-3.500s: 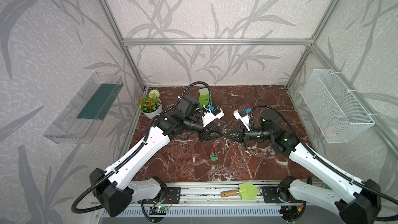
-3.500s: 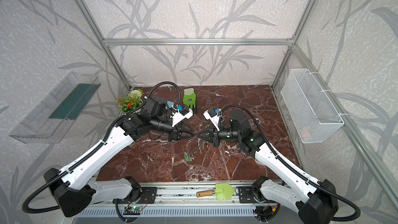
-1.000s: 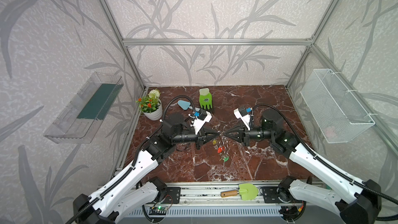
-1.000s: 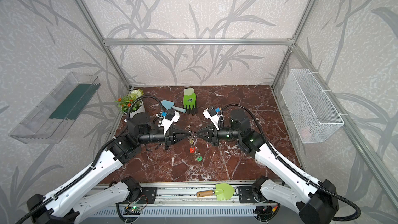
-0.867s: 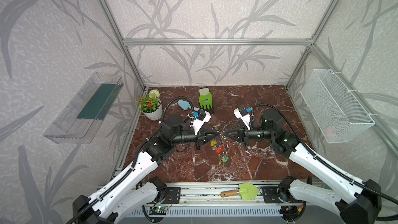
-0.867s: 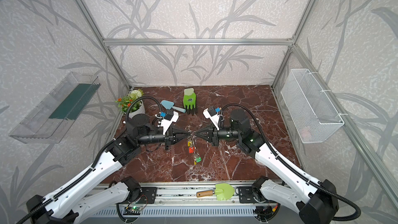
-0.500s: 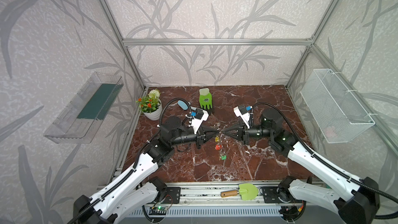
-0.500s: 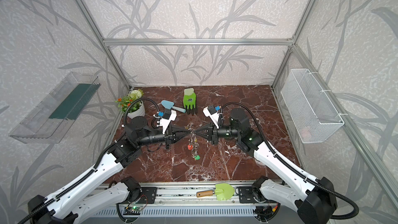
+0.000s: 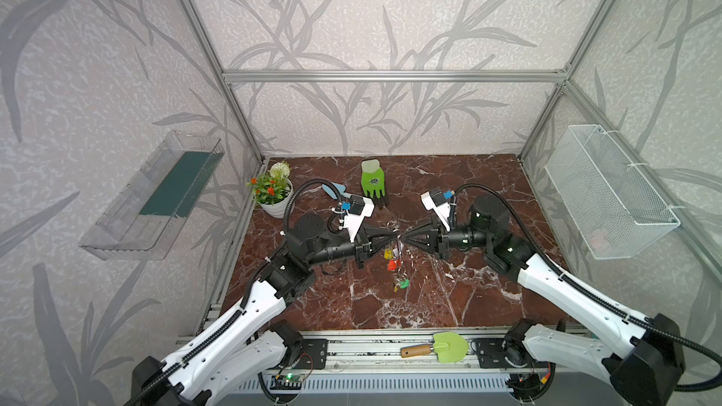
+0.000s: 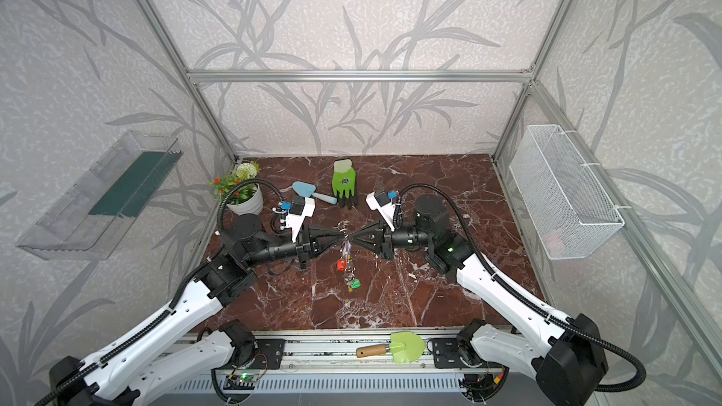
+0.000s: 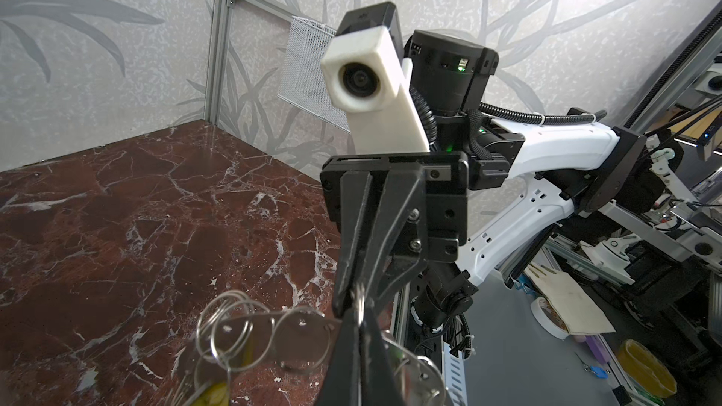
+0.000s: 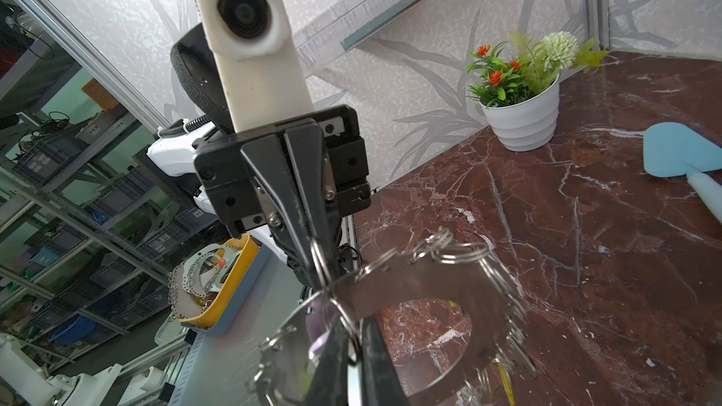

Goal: Put the keys on the keyring

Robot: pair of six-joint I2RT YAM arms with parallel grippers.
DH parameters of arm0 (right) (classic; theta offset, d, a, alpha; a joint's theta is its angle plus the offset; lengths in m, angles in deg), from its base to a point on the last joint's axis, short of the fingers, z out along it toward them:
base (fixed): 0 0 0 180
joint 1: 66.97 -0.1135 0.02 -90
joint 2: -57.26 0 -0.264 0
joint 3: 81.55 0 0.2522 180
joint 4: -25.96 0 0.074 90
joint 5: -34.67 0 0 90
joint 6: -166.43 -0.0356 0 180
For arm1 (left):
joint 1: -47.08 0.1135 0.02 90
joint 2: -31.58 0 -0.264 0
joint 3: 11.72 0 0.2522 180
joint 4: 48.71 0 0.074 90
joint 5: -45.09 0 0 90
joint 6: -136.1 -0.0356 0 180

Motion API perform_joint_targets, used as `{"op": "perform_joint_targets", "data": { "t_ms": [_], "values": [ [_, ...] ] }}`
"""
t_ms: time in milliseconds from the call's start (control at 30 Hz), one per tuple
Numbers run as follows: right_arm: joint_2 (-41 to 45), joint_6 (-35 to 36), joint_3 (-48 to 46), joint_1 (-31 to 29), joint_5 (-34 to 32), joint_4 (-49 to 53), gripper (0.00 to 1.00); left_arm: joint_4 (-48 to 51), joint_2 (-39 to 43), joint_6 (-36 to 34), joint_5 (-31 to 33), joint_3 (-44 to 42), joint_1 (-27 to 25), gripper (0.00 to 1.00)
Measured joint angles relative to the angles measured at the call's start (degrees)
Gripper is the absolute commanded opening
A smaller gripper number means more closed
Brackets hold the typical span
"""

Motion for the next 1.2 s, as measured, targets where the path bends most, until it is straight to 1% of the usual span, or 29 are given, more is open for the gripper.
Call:
{"op": "perform_joint_targets", "data": {
  "t_ms": [133,300,400,567,633,700,767,867,933,1100,1200],
  "values": [
    [-0.20,0.00,-0.04,0.00,0.00,-0.13,0.12,-1.29,0.09,0.44,0.26,-0.42,0.00,0.00],
    [-0.87,-0.96,-0.42,0.00,0.22,-0.39,0.02,-4.04,0.24,1.05,1.09,-0.44,0.00,0.00],
    [-1.79,-1.64,-0.66,0.00,0.52,-0.57,0.00,-5.92,0.50,1.46,1.33,-0.55,0.00,0.00],
    [-2.49,-2.32,-0.66,0.00,0.55,-1.01,0.00,-7.76,0.48,1.92,1.36,-1.05,-0.04,0.00],
    [-2.14,-2.19,-0.68,0.31,-0.22,-0.81,0.09,-7.93,0.46,1.92,1.46,-1.33,-0.07,0.00],
    [-1.16,-2.34,-0.87,1.20,-1.14,-0.31,0.13,-8.02,0.46,1.90,1.57,-1.66,-0.07,0.00],
    [0.57,-2.91,-1.29,3.54,-2.45,0.02,0.18,-8.13,0.46,1.95,1.60,-2.05,-0.07,0.00],
    [4.26,-4.90,-2.56,8.46,-4.35,-0.31,0.30,-8.94,0.22,2.19,1.55,-2.80,-0.07,0.00],
    [6.38,-5.90,-2.95,10.23,-5.09,-0.57,0.37,-9.88,-0.20,2.62,1.42,-3.34,-0.11,0.00],
    [6.88,-6.99,-2.93,8.15,-3.76,-2.71,0.49,-12.07,-1.55,3.89,0.48,-4.13,-0.42,0.00],
    [5.46,-6.82,-2.86,5.92,-2.75,-3.45,0.51,-13.53,-2.29,4.68,-0.31,-4.35,-0.76,0.00]
  ]
}}
